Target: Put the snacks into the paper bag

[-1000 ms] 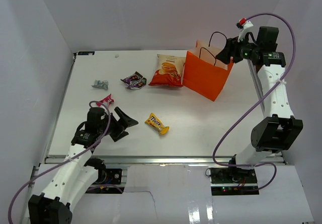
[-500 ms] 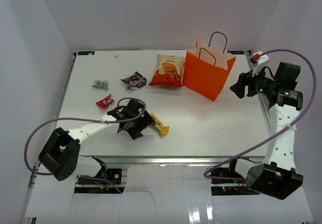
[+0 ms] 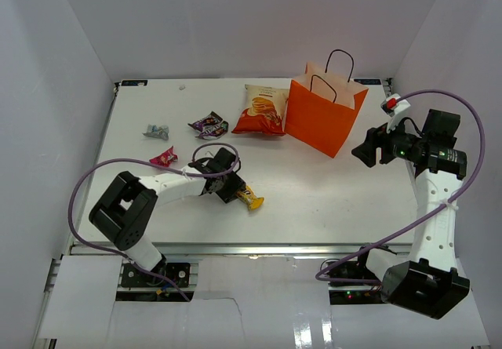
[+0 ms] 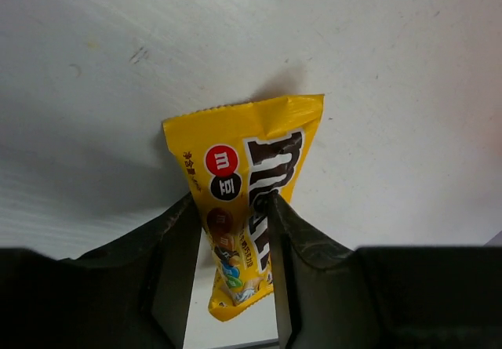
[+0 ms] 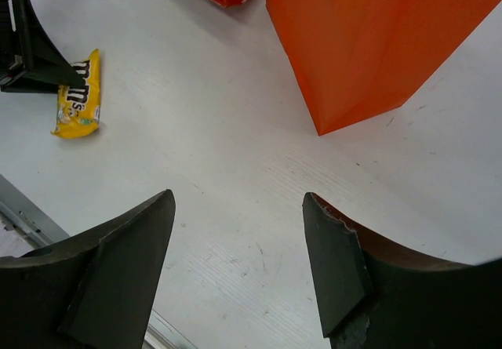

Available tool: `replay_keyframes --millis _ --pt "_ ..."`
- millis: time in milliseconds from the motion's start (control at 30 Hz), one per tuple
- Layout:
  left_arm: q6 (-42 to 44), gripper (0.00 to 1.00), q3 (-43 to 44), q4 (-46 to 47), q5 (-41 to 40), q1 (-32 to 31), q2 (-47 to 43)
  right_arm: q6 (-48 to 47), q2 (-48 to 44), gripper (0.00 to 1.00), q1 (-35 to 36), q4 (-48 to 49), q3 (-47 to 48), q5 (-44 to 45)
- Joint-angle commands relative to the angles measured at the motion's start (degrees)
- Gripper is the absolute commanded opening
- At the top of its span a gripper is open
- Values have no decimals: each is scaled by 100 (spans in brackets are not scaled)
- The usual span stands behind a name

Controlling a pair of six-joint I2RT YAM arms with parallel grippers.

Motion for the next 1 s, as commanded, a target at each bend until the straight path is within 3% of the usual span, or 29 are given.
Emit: replay_keyframes --millis 0,133,267,433,633,967 --pt "42 47 246 214 -143 -24 146 3 -37 72 -36 7 -27 -266" --pt "270 27 334 345 -160 -24 94 3 -81 72 -36 -2 -53 -266" --pt "954 20 571 870 -178 -33 -240 29 -98 72 -36 -11 -44 -292" --pt "2560 16 1230 1943 -29 -68 -802 126 -55 72 -36 -2 87 -345" --pt "3469 13 3135 2288 60 -59 -540 179 -19 72 -36 7 184 -380" --pt "3619 13 6894 2876 -284 -59 1506 188 -98 72 -36 24 62 -450"
